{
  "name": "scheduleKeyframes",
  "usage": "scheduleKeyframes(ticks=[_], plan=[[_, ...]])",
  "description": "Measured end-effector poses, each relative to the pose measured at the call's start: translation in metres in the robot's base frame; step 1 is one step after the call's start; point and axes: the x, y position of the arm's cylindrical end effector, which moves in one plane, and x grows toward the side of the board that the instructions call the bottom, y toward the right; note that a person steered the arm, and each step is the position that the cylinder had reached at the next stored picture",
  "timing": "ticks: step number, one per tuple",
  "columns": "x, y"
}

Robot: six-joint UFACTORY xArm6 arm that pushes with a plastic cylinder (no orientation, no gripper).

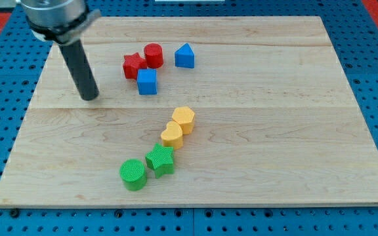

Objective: Place the red star at the bottom right of the board

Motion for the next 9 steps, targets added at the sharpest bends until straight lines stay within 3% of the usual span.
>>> scheduleKeyframes(ticks=[3,4,6,7,9], plan=[[-0.055,0.002],[-0.07,0.038],[-0.074,0.216],[-0.074,0.265],[-0.074,0.275]])
